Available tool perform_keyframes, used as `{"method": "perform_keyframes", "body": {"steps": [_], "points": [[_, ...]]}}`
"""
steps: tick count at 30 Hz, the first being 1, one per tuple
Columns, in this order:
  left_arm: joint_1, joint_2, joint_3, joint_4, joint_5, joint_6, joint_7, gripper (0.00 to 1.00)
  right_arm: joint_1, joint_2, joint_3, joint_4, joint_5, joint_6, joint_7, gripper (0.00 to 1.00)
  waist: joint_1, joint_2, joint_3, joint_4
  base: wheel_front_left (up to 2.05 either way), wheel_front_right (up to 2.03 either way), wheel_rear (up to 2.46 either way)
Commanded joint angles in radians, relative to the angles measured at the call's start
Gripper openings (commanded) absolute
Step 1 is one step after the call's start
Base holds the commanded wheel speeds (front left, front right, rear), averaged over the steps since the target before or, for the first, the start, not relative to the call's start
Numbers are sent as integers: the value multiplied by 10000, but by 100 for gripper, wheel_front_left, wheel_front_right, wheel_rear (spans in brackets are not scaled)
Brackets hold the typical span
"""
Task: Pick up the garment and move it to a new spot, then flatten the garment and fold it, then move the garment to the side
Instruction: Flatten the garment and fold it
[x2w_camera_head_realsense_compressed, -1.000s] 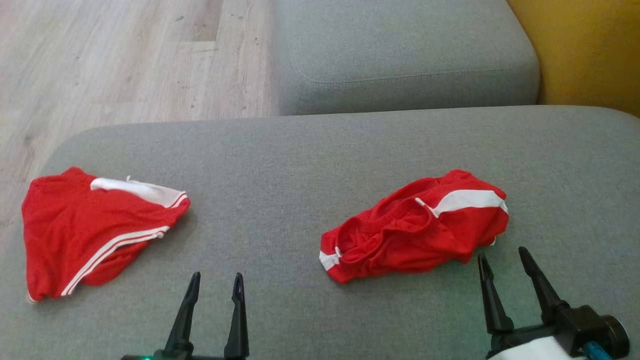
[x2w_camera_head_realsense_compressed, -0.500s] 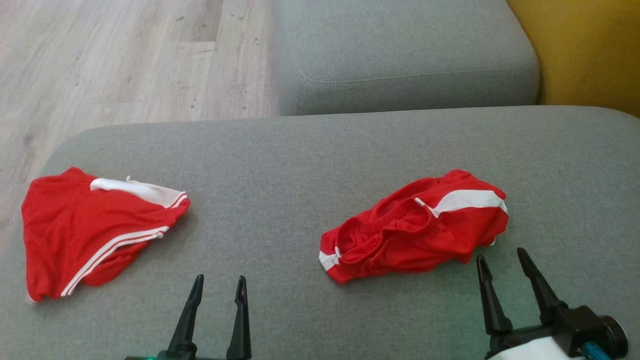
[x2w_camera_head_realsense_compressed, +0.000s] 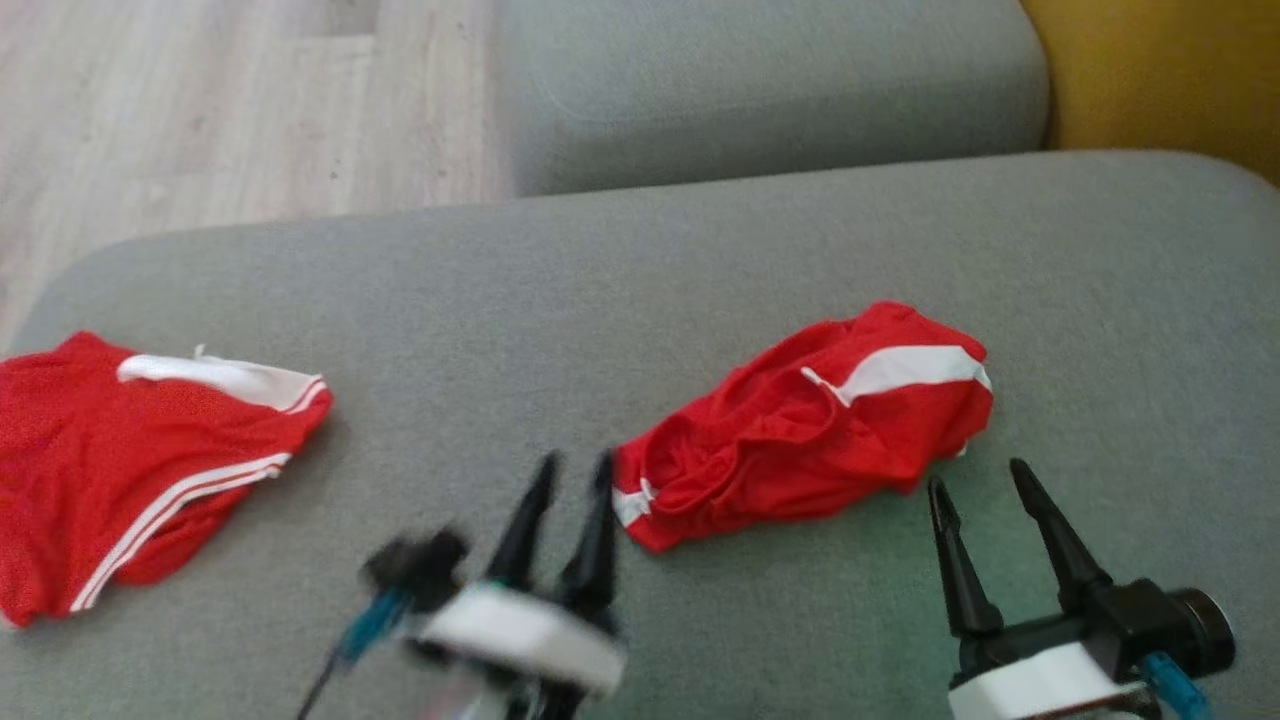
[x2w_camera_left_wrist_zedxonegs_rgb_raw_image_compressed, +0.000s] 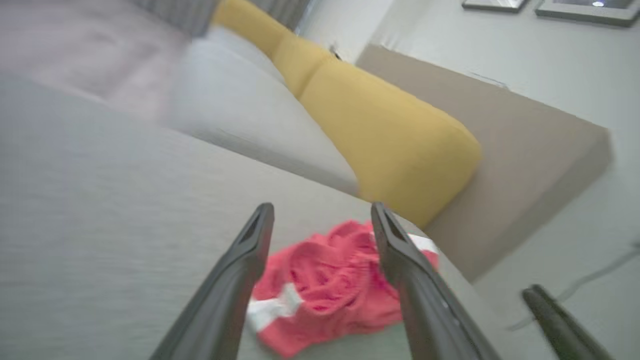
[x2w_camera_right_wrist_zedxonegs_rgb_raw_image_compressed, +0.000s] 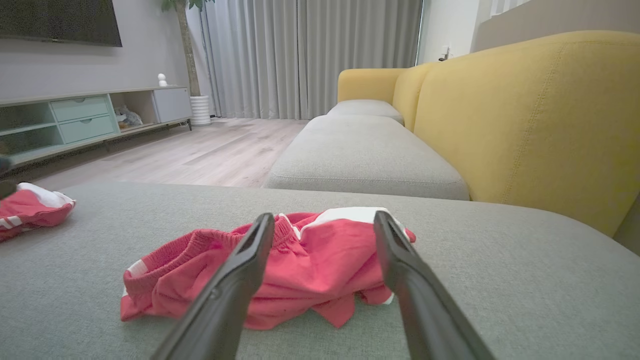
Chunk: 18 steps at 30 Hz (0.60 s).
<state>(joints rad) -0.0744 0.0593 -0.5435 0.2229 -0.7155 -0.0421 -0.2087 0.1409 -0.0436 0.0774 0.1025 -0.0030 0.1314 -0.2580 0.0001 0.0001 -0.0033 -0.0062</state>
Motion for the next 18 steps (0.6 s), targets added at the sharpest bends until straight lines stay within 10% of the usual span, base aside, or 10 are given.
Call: {"method": "perform_keyframes", "body": {"steps": [1,10,18], "points": [[-979,-91,7,-344,-501,-68,163,100,-546,-66,264,-358,-62,-7,-38,100,-1,-1,245,-264,0,0,0],[-4627,-91,-2666,-170,-6455,858,2740,100,-1355,-66,500,-561,-65,-7,-38,100,-1,-1,1698,-1508,0,0,0],[-6261,-91,-3573,1837,-8311,1895,2768,100,-1605,-66,592,-573,204,-7,-38,100,-1,-1,2064,-2904,0,0,0]]}}
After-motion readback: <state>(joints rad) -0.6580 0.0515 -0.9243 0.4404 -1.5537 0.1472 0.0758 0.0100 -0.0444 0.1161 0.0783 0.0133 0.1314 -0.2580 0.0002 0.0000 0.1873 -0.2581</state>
